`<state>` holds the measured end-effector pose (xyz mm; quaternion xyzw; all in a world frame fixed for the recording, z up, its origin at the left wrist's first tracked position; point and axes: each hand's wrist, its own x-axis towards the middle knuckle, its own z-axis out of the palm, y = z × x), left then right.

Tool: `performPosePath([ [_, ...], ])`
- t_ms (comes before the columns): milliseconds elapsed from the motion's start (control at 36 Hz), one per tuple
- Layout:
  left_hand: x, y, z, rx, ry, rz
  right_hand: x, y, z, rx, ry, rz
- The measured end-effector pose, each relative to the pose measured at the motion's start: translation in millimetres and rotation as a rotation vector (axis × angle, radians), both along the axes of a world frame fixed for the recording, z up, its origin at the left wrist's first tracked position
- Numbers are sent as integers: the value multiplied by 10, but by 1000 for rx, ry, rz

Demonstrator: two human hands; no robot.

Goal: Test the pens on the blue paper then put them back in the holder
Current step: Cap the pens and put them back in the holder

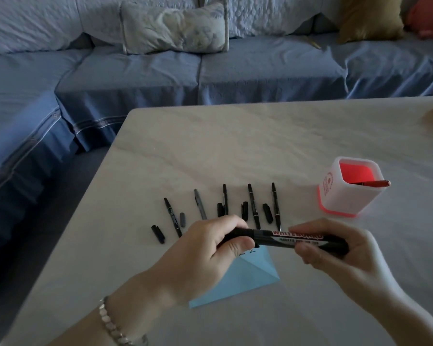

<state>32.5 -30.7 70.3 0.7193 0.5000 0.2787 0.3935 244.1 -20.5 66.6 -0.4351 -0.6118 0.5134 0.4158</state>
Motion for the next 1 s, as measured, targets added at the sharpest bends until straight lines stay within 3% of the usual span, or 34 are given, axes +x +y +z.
performPosePath([
  [194, -53, -28, -71, -309, -74, -19, -62, -31, -117, -31, -5, 8],
  [389, -32, 19, -53, 37, 269, -81, -76, -2, -270, -184, 112, -61],
  [472, 23, 116, -97, 59, 341, -76, -12, 105, -293, -154, -46, -26],
  [583, 205, 251, -181, 101, 363, -78, 139, 253, -370, 214, -584, -23],
  [722, 521, 312, -251, 156, 263, -91, 257, 297, -411, 528, -741, 24],
  [806, 593, 440, -334, 85, 235, -9, 383, 372, -385, 578, -712, -133],
  [889, 605, 625, -524, 44, 317, 98, 541, 546, -248, 396, -453, -424],
  [1000, 669, 901, -765, 108, 432, 182, 771, 866, -55, 428, -261, -676],
])
